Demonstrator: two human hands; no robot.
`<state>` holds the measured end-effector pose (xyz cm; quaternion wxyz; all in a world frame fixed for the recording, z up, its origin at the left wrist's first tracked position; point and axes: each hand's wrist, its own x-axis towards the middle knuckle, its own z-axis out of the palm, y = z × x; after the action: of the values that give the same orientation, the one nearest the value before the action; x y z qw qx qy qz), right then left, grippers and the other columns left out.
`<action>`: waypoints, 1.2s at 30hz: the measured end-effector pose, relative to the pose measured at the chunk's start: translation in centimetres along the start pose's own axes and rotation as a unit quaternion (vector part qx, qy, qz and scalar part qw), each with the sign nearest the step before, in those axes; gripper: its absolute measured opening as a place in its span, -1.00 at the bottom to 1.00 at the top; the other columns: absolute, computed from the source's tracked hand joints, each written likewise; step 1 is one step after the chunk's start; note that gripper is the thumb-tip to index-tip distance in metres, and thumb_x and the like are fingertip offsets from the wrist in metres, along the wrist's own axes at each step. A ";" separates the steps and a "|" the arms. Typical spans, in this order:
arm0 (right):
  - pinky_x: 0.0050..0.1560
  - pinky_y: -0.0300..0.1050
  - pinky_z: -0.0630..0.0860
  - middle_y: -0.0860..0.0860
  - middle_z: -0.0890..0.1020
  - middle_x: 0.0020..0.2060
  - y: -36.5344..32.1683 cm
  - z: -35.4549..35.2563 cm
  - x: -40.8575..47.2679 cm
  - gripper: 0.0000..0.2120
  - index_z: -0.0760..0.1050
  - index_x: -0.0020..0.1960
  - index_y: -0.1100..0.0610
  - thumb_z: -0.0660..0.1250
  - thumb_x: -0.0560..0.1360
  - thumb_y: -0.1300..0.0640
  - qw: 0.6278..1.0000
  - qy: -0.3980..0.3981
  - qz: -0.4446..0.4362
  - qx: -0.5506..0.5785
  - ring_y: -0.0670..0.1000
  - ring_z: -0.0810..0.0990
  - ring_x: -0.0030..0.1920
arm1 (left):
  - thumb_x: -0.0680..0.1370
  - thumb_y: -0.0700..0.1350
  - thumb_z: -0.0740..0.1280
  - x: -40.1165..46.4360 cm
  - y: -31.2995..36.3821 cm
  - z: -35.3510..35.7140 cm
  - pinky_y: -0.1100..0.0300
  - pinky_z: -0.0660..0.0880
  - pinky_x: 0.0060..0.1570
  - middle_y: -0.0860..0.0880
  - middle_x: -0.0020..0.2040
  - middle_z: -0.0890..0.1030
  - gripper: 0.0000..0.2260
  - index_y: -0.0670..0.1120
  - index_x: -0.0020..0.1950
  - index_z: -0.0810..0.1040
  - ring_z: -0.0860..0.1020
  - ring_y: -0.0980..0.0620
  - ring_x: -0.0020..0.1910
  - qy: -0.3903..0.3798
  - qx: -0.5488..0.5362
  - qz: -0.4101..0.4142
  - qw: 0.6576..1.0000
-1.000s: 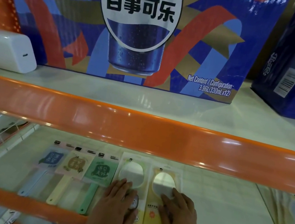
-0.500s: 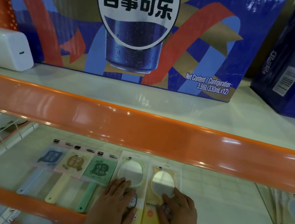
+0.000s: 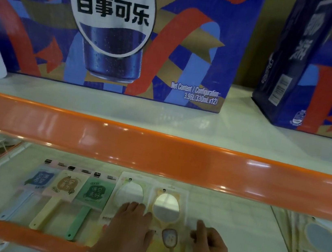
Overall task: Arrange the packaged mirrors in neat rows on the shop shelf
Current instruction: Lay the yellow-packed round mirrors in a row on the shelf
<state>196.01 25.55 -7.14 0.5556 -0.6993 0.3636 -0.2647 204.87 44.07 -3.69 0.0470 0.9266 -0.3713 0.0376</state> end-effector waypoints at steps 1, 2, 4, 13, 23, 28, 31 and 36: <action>-0.32 -0.16 0.48 0.01 0.64 -0.49 -0.3 -0.4 -0.2 -0.69 0.55 -0.44 0.15 0.42 0.47 0.13 1.000 -0.006 -0.008 0.010 -0.08 0.56 -0.46 | 0.44 0.16 0.13 0.6 1.3 0.0 0.04 0.54 0.00 0.01 -0.07 0.58 -0.70 0.04 -0.10 0.57 0.56 -0.02 -0.04 -0.011 -0.006 0.008 1.000; -0.35 -0.22 0.48 0.00 0.64 -0.48 -0.7 -1.0 -0.3 -0.75 0.57 -0.39 0.14 0.42 0.46 0.15 1.000 -0.018 -0.020 0.017 -0.10 0.57 -0.46 | 0.48 0.15 0.10 1.4 2.7 0.0 0.02 0.47 0.09 -0.01 0.03 0.53 -0.68 0.02 0.01 0.53 0.50 -0.04 0.06 -0.033 -0.013 0.015 0.999; -0.38 -0.33 0.47 -0.02 0.66 -0.44 -0.8 -3.0 0.0 -0.87 0.60 -0.26 0.07 0.43 0.44 0.23 0.998 -0.031 -0.046 0.016 -0.07 0.62 -0.42 | 0.53 0.16 0.05 2.9 5.6 0.4 0.01 0.34 0.19 -0.04 0.18 0.46 -0.61 -0.01 0.18 0.47 0.41 -0.08 0.19 -0.074 -0.023 0.041 0.996; -0.13 -0.20 0.57 -0.07 0.63 -0.23 2.3 -19.4 8.4 -0.84 0.56 -0.06 -0.04 0.46 0.40 0.14 0.980 0.134 -0.055 -0.138 -0.04 0.60 -0.22 | 0.59 0.15 0.14 9.5 19.7 1.2 0.23 0.27 0.32 0.07 0.39 0.33 -0.58 0.07 0.43 0.31 0.28 0.09 0.39 -0.138 -0.159 0.110 0.971; 0.09 0.13 0.48 0.16 0.60 0.09 7.2 -28.3 14.9 -0.02 0.54 0.22 0.08 0.41 -0.11 -0.37 0.945 0.120 0.028 -0.302 0.25 0.55 0.09 | 0.55 0.16 0.21 14.7 31.8 2.2 0.36 0.25 0.25 0.17 0.39 0.34 -0.57 0.17 0.41 0.30 0.33 0.20 0.36 -0.126 -0.227 0.111 0.959; -0.05 -0.16 0.40 0.11 0.54 0.10 5.5 -30.6 15.4 -0.10 0.34 0.38 0.03 0.58 0.10 -0.07 0.972 0.037 0.040 -0.229 0.13 0.51 0.10 | 0.53 0.14 0.23 15.3 33.9 3.0 0.26 0.36 0.26 0.14 0.37 0.37 -0.56 0.16 0.41 0.32 0.38 0.17 0.33 -0.148 -0.233 0.095 0.957; -0.13 -0.19 0.38 0.06 0.58 -0.10 4.6 -31.9 15.5 -0.34 0.33 0.39 0.01 0.46 0.34 0.09 0.980 0.050 0.046 -0.188 0.07 0.53 -0.11 | 0.54 0.14 0.23 15.2 34.1 3.2 0.21 0.40 0.25 0.15 0.36 0.38 -0.56 0.14 0.42 0.32 0.39 0.16 0.32 -0.130 -0.259 0.078 0.954; -0.30 -0.15 0.39 0.00 0.53 -0.39 3.5 -33.2 15.3 -0.57 0.45 0.28 -0.05 0.35 0.44 0.20 0.992 0.065 0.052 -0.093 0.02 0.51 -0.34 | 0.54 0.11 0.27 15.6 34.3 3.5 0.30 0.45 0.12 0.15 0.29 0.45 -0.57 0.10 0.40 0.35 0.46 0.25 0.12 -0.111 -0.292 0.041 0.949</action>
<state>178.70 -6.53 -3.01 0.4765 -0.7093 0.4579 -0.2452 192.54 8.27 -3.52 0.2721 0.8548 -0.4063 -0.1738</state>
